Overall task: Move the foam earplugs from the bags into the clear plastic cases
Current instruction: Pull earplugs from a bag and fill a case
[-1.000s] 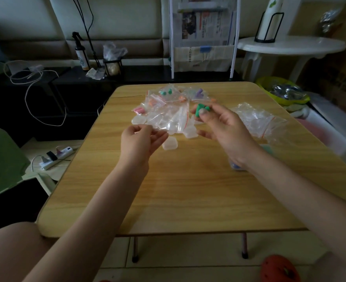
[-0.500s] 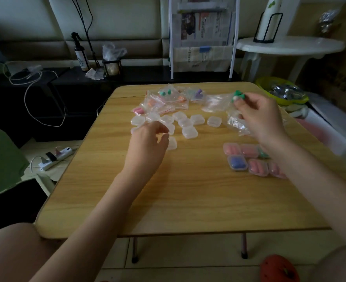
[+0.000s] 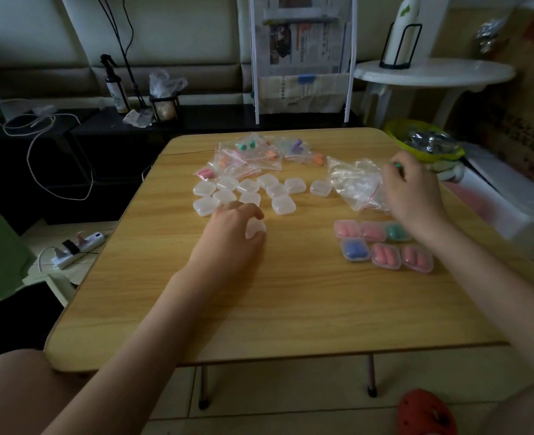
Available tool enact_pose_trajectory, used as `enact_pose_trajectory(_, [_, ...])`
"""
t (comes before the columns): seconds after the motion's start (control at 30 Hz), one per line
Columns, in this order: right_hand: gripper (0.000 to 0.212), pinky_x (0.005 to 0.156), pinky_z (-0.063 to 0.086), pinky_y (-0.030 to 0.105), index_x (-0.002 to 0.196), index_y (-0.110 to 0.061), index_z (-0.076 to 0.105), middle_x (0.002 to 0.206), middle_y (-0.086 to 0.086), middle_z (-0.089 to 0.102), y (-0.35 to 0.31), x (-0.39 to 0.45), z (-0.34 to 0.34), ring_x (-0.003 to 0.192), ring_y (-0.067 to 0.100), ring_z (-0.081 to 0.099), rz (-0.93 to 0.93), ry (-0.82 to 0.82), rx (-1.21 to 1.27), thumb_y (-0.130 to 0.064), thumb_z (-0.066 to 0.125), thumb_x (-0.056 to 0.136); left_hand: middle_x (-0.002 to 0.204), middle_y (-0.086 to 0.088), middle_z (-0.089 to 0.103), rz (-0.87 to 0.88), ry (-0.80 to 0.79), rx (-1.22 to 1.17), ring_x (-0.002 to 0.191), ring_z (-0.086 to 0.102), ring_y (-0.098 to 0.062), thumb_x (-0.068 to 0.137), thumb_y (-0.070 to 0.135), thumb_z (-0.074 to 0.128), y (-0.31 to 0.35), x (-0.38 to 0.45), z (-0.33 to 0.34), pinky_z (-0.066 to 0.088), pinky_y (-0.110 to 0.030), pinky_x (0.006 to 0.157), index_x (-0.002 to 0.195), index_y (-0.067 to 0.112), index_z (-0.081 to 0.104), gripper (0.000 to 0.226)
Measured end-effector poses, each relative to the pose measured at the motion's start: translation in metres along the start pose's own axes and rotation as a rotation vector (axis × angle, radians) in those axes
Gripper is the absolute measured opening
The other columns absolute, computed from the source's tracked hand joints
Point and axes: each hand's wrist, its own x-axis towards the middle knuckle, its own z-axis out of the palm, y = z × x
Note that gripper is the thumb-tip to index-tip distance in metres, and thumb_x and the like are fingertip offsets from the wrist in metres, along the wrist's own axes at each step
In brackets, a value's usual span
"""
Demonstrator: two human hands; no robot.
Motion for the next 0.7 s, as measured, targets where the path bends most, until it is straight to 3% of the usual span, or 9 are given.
enact_pose_trajectory(0.13, [0.035,0.051,0.022,0.035,0.057,-0.01,0.036,0.053,0.004,0.034,-0.009,-0.006,-0.005,0.054,0.017,0.03,-0.026,0.043,0.095,-0.016,0.043,0.09,0.122,-0.004,0.057,0.002,-0.022,0.026,0.114,0.049,-0.022,0.086,0.02,0.063,0.002,-0.001,-0.001,0.037,-0.028,0.091,0.114,0.019,0.06,0.029])
enact_pose_trajectory(0.23, [0.04,0.047,0.021,0.029,0.054,-0.008,0.034,0.052,0.005,0.031,-0.01,-0.007,-0.001,0.049,0.012,0.027,-0.022,0.007,0.163,-0.018,0.045,0.091,0.126,-0.002,0.055,0.009,-0.016,0.03,0.114,0.05,-0.02,0.088,0.017,0.06,0.003,-0.001,-0.002,0.037,-0.025,0.09,0.116,0.02,0.06,0.027])
enact_pose_trajectory(0.37, [0.048,0.049,0.034,0.031,0.069,0.004,0.044,0.057,0.011,0.04,-0.016,-0.013,0.006,0.05,0.018,0.039,-0.047,-0.16,0.365,-0.034,0.048,0.097,0.121,-0.001,0.059,0.022,0.025,-0.032,0.106,0.055,-0.018,0.086,0.016,0.065,0.004,-0.001,-0.002,0.043,-0.025,0.087,0.114,0.019,0.061,0.029])
enact_pose_trajectory(0.5, [0.023,0.047,0.043,0.022,0.087,-0.008,0.052,0.068,0.002,0.05,-0.033,-0.019,0.008,0.052,0.01,0.047,0.021,-0.353,0.534,-0.024,0.043,0.101,0.106,0.009,0.061,0.057,0.145,-0.223,0.099,0.058,-0.011,0.074,0.018,0.078,0.01,-0.001,-0.002,0.053,-0.029,0.086,0.109,0.018,0.062,0.038])
enact_pose_trajectory(0.63, [0.023,0.055,0.047,0.018,0.09,-0.017,0.058,0.078,0.0,0.056,-0.046,-0.03,0.016,0.06,0.006,0.049,0.015,-0.467,0.516,-0.008,0.04,0.1,0.1,0.008,0.059,0.136,0.204,-0.36,0.093,0.059,-0.007,0.067,0.02,0.084,0.02,-0.003,-0.003,0.052,-0.017,0.081,0.1,0.016,0.063,0.04])
enact_pose_trajectory(0.7, [0.025,0.047,0.04,0.014,0.101,-0.016,0.061,0.074,0.0,0.051,-0.05,-0.035,0.018,0.055,0.005,0.043,0.031,-0.533,0.541,-0.005,0.038,0.101,0.101,0.007,0.057,0.178,0.222,-0.372,0.092,0.058,-0.007,0.065,0.02,0.085,0.022,-0.004,-0.003,0.051,-0.015,0.08,0.099,0.016,0.064,0.04])
